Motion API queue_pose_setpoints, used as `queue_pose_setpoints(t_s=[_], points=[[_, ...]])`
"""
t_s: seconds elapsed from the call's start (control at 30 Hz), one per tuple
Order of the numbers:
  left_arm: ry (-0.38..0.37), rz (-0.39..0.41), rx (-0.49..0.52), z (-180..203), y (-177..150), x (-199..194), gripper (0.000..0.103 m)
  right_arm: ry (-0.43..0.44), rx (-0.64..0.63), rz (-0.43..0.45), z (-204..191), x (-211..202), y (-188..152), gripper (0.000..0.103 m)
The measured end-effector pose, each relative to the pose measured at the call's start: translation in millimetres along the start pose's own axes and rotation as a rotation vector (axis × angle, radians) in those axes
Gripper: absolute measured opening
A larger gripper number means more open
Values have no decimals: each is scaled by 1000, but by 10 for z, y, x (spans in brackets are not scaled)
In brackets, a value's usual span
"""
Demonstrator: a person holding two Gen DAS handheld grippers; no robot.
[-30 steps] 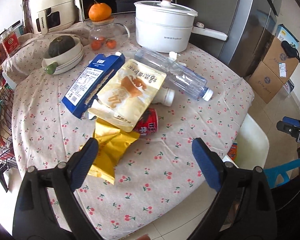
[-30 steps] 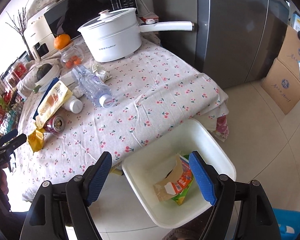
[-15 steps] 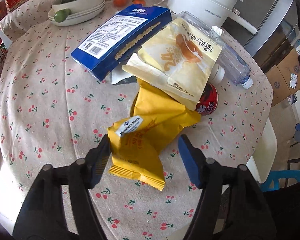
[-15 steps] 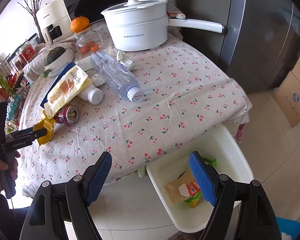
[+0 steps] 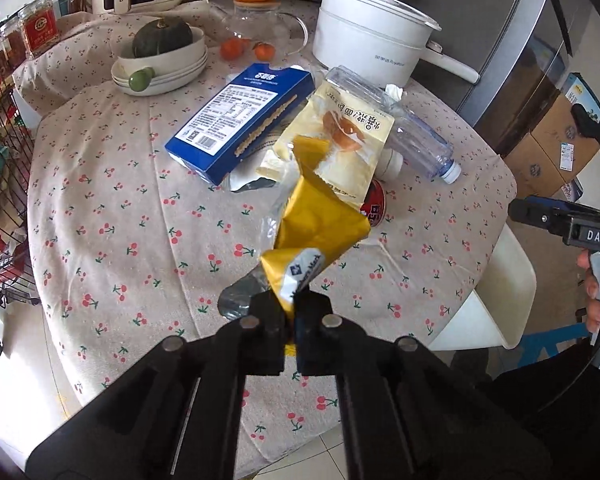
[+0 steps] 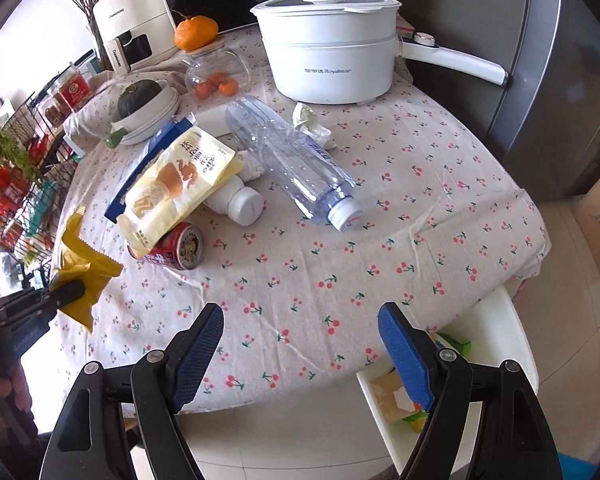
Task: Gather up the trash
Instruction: 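Grasp the yellow chip bag with left tool while right tool grasps cream pouch, then lift both bags and carry them over the white bin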
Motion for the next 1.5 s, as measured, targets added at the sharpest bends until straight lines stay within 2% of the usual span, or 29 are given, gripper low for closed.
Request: queue_pose_setpoints(t_s=[0.13,0.3,0.4,0.47,0.63,0.8,0.9,0.93,1.03,1.33,1.5], points=[[12,68,-63,-233,1,-235,4,101,6,5,-346,99,260,81],[23,121,-124,-427,-8,-375,4,206,19,-9,-752,429,458,81],[31,122,-142,-511,-21,-378,4,269,53,-34,-941,659,520,80],[40,115,-147,-548,-44,-357,4,311,81,-53,-1037,820,568,72],[45,95,-164,-616,-72,-305,4,337,139,-57,-1127,1100,664,69],[58,84,-173,-642,-97,-278,4,375,156,-33,-1137,1173,753,54],[58,86,-186,-648,-96,-278,4,409,173,-31,-1111,1205,770,25],[56,89,-187,-643,-91,-284,4,422,179,-37,-1097,1203,763,12],[59,104,-189,-636,-77,-317,4,463,189,-22,-1078,1117,774,5],[40,168,-211,-558,0,-428,4,468,83,124,-1009,431,845,1],[14,188,-200,-424,30,-451,4,436,44,123,-839,144,757,1]])
Point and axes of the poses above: each gripper's, at about its wrist camera, not at the fingertips, and x roughly the way its jaws point, z to its right, y to its top, the point moved 5 cm from there along x, roughly the way its jaws point, and after that the axes turned 8 degrees about -y, right-handed, at the moved point
